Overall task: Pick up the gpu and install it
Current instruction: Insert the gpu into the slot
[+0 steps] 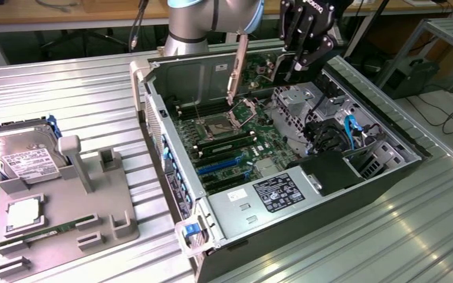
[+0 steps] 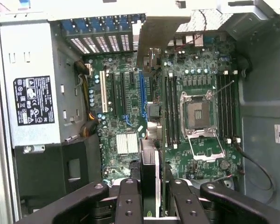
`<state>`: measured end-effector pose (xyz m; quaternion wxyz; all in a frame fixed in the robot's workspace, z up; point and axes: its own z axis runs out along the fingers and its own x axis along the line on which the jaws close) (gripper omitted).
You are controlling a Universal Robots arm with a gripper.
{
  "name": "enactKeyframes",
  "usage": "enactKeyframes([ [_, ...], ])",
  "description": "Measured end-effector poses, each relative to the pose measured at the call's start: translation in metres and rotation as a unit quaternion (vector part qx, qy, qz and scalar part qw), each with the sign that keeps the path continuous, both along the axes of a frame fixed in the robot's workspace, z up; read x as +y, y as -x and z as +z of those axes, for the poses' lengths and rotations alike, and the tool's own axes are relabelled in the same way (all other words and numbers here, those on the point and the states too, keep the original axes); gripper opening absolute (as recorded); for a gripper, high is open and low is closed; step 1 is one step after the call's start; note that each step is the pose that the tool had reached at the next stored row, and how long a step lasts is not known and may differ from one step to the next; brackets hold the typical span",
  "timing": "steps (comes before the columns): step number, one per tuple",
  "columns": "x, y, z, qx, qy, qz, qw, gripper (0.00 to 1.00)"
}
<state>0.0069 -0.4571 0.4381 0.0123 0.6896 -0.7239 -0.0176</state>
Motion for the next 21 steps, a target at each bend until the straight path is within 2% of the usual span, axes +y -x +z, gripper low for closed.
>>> enactKeyframes([
  [5, 0.0000, 0.0000, 0.0000, 0.0000, 0.0000, 0.026, 0.9996, 0.28],
  [11, 0.0000, 0.0000, 0.0000, 0.0000, 0.0000, 0.059, 0.9983, 0.28],
  [21, 0.0000, 0.0000, -0.0028, 0.0000, 0.0000, 0.061, 0.9981, 0.28],
])
